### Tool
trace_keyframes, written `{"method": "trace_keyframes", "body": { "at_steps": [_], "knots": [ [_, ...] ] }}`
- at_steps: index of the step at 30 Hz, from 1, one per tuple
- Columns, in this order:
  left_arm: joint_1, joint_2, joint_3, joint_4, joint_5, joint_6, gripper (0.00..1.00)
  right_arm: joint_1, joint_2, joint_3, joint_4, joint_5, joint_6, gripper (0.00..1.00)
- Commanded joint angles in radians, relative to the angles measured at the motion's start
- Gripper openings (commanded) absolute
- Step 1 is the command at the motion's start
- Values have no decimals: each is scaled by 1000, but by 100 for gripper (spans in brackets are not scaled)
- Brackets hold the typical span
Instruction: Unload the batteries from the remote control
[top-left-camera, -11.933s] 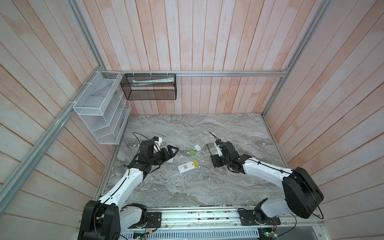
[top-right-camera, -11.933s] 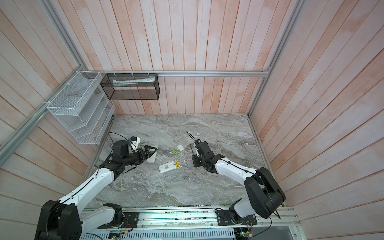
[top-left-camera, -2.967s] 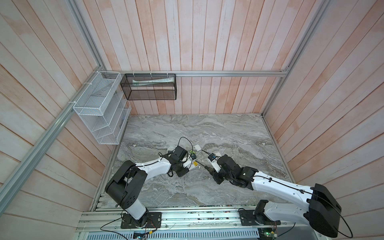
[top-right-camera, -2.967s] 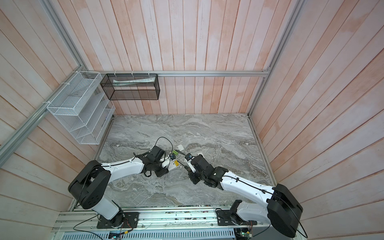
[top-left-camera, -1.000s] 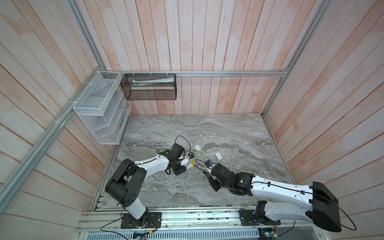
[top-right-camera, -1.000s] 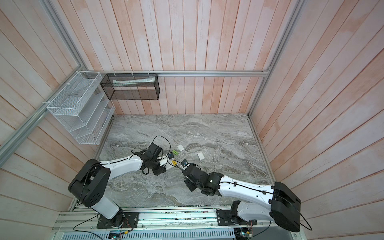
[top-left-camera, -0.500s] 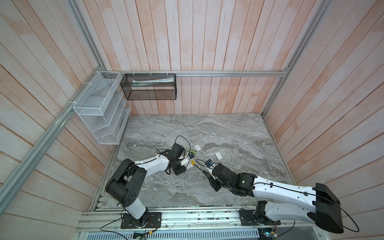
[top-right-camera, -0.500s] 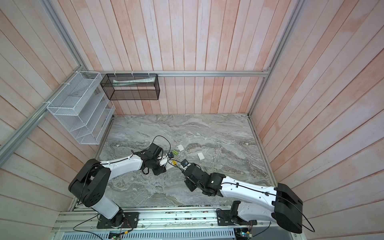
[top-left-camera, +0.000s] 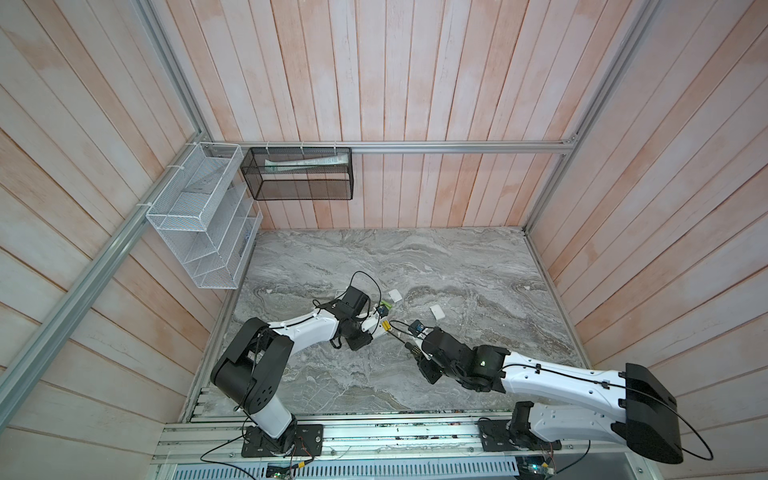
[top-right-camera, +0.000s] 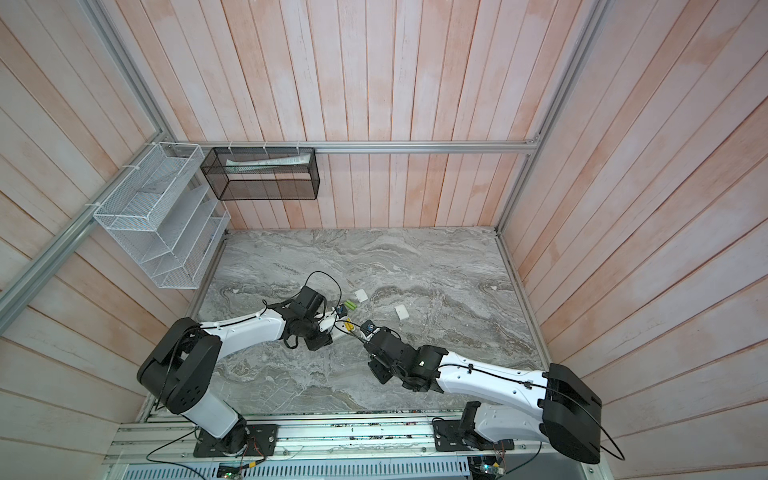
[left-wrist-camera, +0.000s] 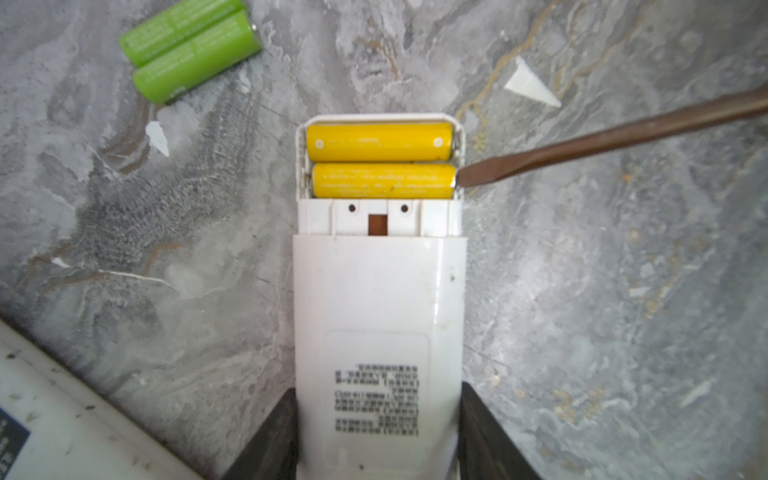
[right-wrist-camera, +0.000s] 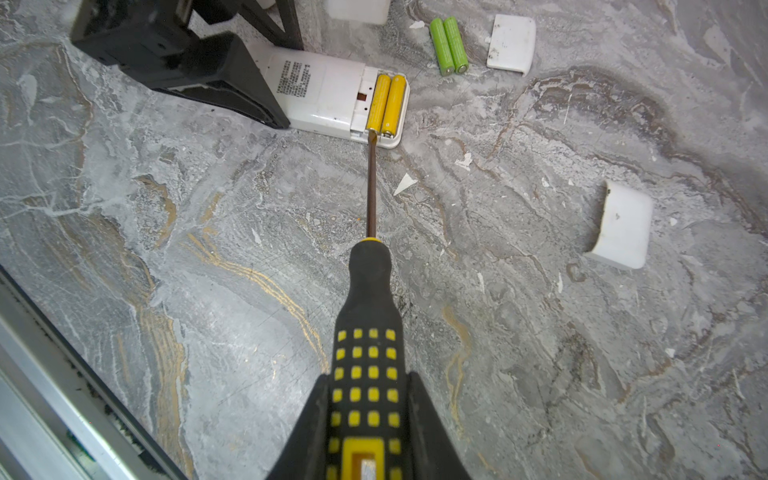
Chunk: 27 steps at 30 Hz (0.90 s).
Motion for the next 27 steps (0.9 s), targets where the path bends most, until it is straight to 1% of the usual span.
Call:
{"method": "trace_keyframes", "body": {
  "at_steps": [1, 9, 14, 20, 27],
  "knots": [
    [18, 36, -4, -70, -56, 13, 52, 3, 16, 1, 20, 12, 8, 0],
    [18, 40, 4, -82, -33, 13, 51, 5, 50, -13, 42, 6, 11, 0],
    [18, 41, 2, -85, -23, 14, 50, 4, 59, -50, 78, 25, 52, 0],
    [14, 45, 5, -93, -8, 14, 50, 8, 71, -127, 217, 18, 139, 0],
    [7, 52, 5, -102, 9, 22, 50, 25, 89, -253, 430, 34, 224, 0]
  ]
}}
